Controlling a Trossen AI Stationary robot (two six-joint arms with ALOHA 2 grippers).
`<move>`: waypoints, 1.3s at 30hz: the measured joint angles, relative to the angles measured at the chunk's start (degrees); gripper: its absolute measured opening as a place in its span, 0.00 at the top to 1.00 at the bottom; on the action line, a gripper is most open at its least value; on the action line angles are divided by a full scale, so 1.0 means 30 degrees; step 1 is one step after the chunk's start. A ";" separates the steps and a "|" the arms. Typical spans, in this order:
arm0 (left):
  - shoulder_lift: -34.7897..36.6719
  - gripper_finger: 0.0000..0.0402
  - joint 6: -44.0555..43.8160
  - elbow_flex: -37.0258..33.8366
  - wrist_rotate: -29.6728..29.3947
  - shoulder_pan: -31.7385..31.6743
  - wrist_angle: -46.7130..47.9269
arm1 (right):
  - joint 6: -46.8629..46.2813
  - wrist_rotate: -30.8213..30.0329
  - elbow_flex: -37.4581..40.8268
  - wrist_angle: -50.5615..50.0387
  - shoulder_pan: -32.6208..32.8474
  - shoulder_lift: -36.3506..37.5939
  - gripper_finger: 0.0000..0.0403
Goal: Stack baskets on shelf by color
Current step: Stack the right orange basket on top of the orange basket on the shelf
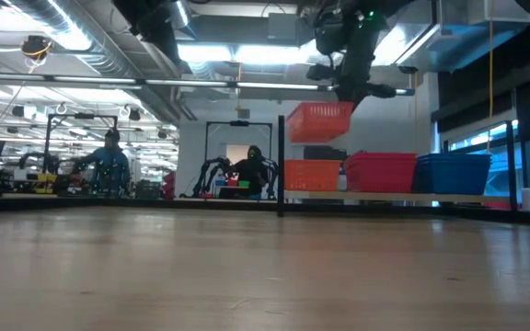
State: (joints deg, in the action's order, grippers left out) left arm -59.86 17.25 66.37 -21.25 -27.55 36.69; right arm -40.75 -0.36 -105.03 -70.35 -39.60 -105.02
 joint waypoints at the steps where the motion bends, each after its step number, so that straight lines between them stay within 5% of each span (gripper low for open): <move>1: 0.0000 0.83 0.0094 0.0000 -0.0003 -0.0038 0.0007 | -0.0325 -0.0158 -0.0008 -0.0298 0.0073 0.0184 1.00; 29: 0.0000 0.83 0.0789 0.0000 0.1060 -0.0066 0.0029 | -0.2788 0.0327 0.3868 0.3449 0.1483 0.0323 1.00; 39: 0.0000 0.83 0.0955 0.0000 0.1053 -0.0066 0.0029 | -0.2756 0.0667 0.3876 0.3692 0.1538 0.0323 0.90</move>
State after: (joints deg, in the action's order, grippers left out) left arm -59.86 20.12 66.37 -18.09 -27.75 36.77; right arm -49.01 1.64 -93.41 -59.27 -34.98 -104.05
